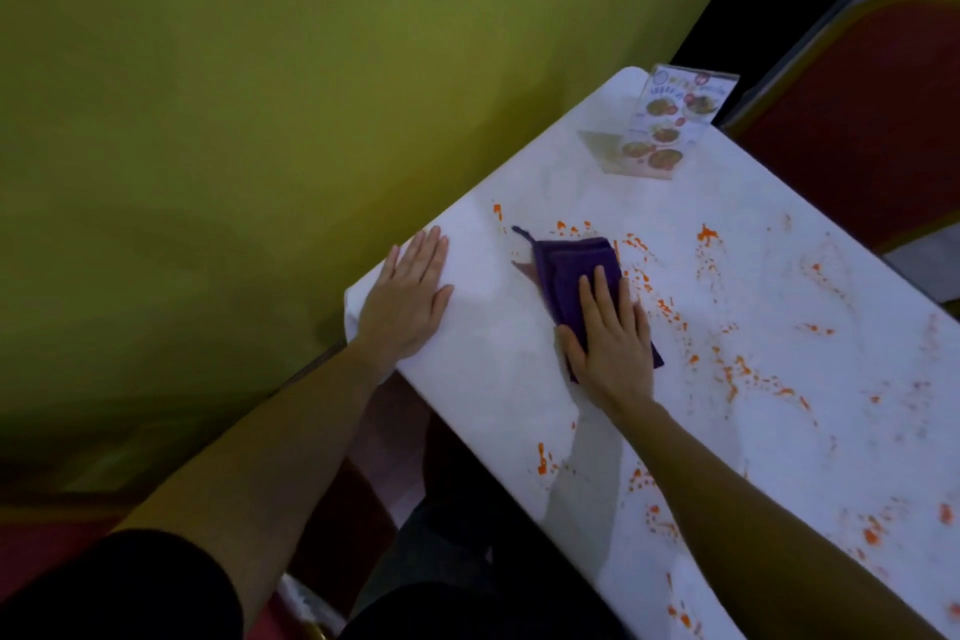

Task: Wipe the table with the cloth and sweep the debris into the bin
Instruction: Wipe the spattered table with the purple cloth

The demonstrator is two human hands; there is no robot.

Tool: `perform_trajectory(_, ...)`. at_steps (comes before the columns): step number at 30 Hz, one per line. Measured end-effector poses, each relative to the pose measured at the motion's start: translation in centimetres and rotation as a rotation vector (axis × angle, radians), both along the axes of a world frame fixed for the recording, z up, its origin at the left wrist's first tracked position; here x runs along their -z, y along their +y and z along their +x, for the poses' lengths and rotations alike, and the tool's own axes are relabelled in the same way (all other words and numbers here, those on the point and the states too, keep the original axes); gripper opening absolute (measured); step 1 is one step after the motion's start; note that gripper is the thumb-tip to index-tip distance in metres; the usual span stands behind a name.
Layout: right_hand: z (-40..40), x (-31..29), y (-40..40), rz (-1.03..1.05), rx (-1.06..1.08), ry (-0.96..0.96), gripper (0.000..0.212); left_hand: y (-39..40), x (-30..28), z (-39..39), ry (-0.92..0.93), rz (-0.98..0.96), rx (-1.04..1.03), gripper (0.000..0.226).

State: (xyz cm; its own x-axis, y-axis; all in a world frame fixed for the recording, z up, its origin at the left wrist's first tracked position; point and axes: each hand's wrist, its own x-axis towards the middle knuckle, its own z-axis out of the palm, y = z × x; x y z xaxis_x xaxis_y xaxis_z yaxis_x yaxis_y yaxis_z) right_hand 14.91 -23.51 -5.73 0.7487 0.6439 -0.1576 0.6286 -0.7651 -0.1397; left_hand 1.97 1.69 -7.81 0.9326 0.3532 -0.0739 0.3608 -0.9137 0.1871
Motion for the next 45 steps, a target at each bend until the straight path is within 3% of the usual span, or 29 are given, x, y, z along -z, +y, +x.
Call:
perform_trajectory(5,-2.1,0.5,3.8,0.027,-0.086,0.0,0.058,0.2,0.8,-0.1,-0.012,0.034,0.002,0.062)
perform_trajectory(10,-4.4,0.8,-1.0,0.029,-0.149,0.011,0.057,0.3,1.1,-0.1,-0.025,0.021,0.01,0.062)
perform_trajectory(15,-0.1,-0.1,-5.4,-0.025,0.168,0.019,0.063,0.3,1.2,0.0,-0.021,0.008,0.009,0.063)
perform_trajectory(20,5.5,0.2,0.7,0.027,0.341,0.018,0.06,0.3,1.4,-0.1,-0.039,0.025,0.007,0.062)
perform_trajectory(25,2.7,0.4,6.7,0.061,0.105,0.035,0.06,0.2,1.4,-0.2,-0.044,0.015,0.011,0.062)
perform_trajectory(30,-3.2,0.6,0.7,0.063,-0.127,0.064,0.059,0.3,1.5,-0.1,-0.052,0.003,0.019,0.061)
perform_trajectory(36,2.6,-0.7,-6.0,-0.015,0.125,0.057,0.065,0.3,2.0,0.0,-0.066,0.033,0.019,0.061)
perform_trajectory(41,8.5,-0.2,1.6,0.013,0.273,0.012,0.061,0.4,2.2,-0.1,-0.07,0.059,0.01,0.061)
perform_trajectory(45,6.6,0.1,8.1,0.017,0.112,0.036,0.062,0.3,2.1,-0.2,-0.08,0.061,0.011,0.06)
